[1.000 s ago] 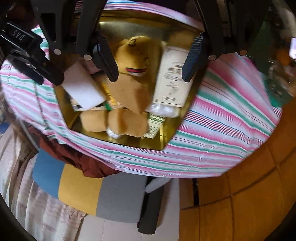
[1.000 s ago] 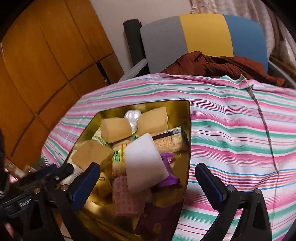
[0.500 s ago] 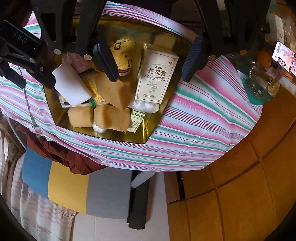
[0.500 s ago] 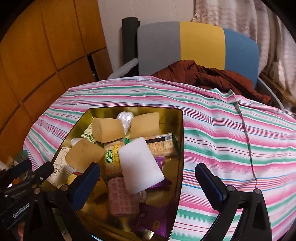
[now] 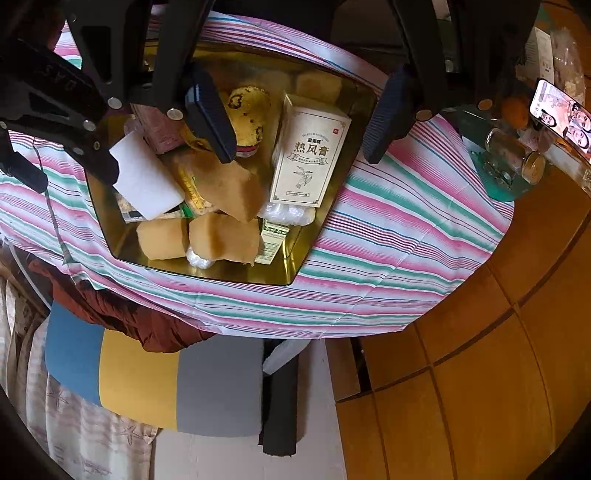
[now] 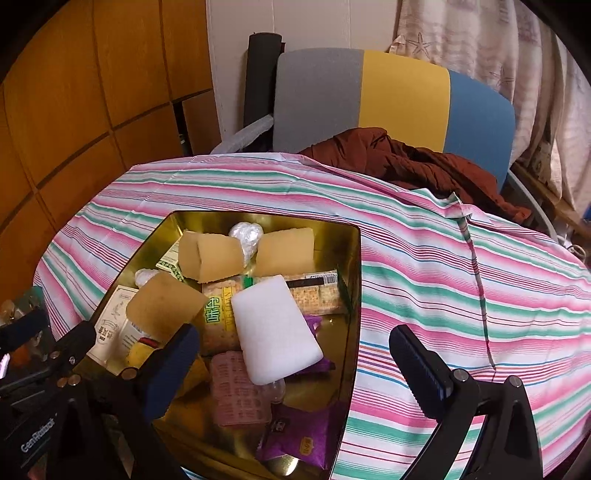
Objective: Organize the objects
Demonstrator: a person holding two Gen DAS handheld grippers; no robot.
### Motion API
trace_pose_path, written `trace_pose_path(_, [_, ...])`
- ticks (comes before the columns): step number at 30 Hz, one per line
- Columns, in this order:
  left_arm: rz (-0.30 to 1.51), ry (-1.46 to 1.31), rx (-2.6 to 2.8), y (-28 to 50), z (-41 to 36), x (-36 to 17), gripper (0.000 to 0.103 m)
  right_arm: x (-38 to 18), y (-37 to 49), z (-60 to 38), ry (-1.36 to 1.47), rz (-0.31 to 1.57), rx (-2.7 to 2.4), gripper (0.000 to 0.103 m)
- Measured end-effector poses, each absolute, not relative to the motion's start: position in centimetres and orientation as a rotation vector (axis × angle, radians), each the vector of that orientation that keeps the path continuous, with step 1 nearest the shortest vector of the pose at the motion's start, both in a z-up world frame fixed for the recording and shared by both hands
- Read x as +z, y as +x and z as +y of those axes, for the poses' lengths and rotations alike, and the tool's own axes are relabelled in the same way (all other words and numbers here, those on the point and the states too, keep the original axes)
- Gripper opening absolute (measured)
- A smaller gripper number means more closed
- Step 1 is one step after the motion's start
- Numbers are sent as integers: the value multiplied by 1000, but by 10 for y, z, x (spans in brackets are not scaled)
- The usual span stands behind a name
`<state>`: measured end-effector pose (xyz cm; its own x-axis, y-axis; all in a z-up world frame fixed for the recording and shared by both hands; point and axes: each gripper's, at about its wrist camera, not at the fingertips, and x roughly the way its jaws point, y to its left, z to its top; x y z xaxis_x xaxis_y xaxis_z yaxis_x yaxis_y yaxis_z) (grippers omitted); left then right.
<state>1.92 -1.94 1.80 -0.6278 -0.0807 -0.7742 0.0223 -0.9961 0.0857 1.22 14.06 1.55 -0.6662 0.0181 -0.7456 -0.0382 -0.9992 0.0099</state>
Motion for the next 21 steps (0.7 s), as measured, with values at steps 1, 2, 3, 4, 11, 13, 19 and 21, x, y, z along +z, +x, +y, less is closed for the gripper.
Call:
trace_pose_path(1, [-102,1339,-2781,19,-20,18,72,15,12,141,-1270,39,2838,103])
trace_pose_path(2, [-103,1353,-2771,18,-20,17,72,14,12,141,-1274,39,2835,103])
trace_pose_path(3, [-107,1364,-2762,18,-19,17,72,14,11,140,-1276,39,2832,103])
trace_pose_path(4, [-110,1369,-2758,18,-19,16,72,13,11,140,-1277,36,2827,103])
trace_pose_path(11, [-143,1321,-2738,19,-20,17,72,11,9,144,-1277,45,2801,103])
trace_pose_path(13, [-154,1309,-2737,19,-20,18,72,9,9,145,-1288,52,2797,103])
trace_pose_path(19, [-175,1312,-2727,16,-18,16,72,7,9,141,-1299,30,2802,103])
trace_pose_path(21, [-178,1314,-2723,14,-19,16,72,7,10,142,-1293,30,2799,103])
